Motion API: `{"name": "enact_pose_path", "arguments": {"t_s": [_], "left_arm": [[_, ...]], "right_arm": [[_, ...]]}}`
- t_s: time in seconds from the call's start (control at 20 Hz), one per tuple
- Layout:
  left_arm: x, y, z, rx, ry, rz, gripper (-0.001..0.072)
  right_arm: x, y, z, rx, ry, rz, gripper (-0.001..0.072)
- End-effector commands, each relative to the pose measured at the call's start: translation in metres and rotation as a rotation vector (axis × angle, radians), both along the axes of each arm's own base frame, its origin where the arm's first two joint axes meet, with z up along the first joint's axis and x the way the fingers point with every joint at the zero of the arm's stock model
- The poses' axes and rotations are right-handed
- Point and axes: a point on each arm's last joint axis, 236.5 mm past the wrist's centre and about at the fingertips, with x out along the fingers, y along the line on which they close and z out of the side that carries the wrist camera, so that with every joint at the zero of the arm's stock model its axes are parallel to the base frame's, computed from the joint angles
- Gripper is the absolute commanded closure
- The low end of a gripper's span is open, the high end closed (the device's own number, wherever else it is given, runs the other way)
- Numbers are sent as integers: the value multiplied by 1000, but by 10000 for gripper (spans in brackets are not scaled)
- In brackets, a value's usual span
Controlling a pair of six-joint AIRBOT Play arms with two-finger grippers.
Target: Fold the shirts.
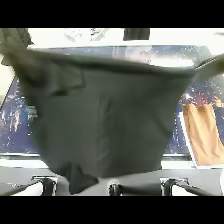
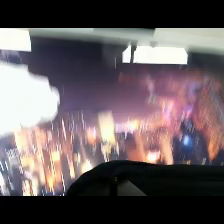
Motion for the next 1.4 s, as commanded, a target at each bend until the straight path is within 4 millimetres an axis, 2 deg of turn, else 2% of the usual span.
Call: {"name": "enact_pose_path", "arguments": {"t_s": [0.0, 0.1, 0.2, 0.35, 0.45, 0.55, 0.65, 0.75, 0.85, 1.0, 1.15, 1.2, 1.25, 1.3, 1.35], "left_arm": [[34, -14, -175, -69, 406, -83, 680], [61, -24, -235, -87, 467, -80, 679], [89, -28, -269, -91, 437, -41, 679], [128, -27, -280, -118, 326, 30, 679], [141, -20, -274, -116, 267, 65, 678], [133, -17, -263, -114, 290, 40, 678], [101, -15, -258, -84, 397, -50, 678], [52, -2, -276, -32, 601, -100, 679], [14, 11, -303, 10, 779, -77, 678], [-15, 2, -336, -14, 894, -95, 679], [-21, 1, -342, -22, 921, -90, 677], [-21, 1, -342, -23, 921, -88, 648], [-22, 0, -341, -27, 923, -90, 444], [-23, 3, -337, -30, 927, -82, 204], [-25, 7, -329, -34, 929, -80, 199]], "right_arm": [[36, 9, -148, 128, 357, 3, 673], [69, 15, -204, 194, 368, -32, 673], [105, 19, -229, 248, 282, -71, 673], [155, 19, -226, 308, 92, -134, 673], [167, 16, -221, 314, 36, -151, 673], [153, 18, -217, 311, 84, -122, 672], [112, 19, -215, 268, 224, -41, 672], [61, 19, -223, 222, 437, -8, 672], [30, 31, -239, 192, 575, 34, 672], [17, 55, -276, 186, 642, 52, 672], [13, 56, -287, 190, 683, 19, 672], [14, 54, -288, 189, 678, -1, 671], [17, 53, -287, 191, 674, -25, 593], [18, 52, -284, 195, 665, -32, 392], [13, 50, -274, 189, 671, -13, 279]]}}
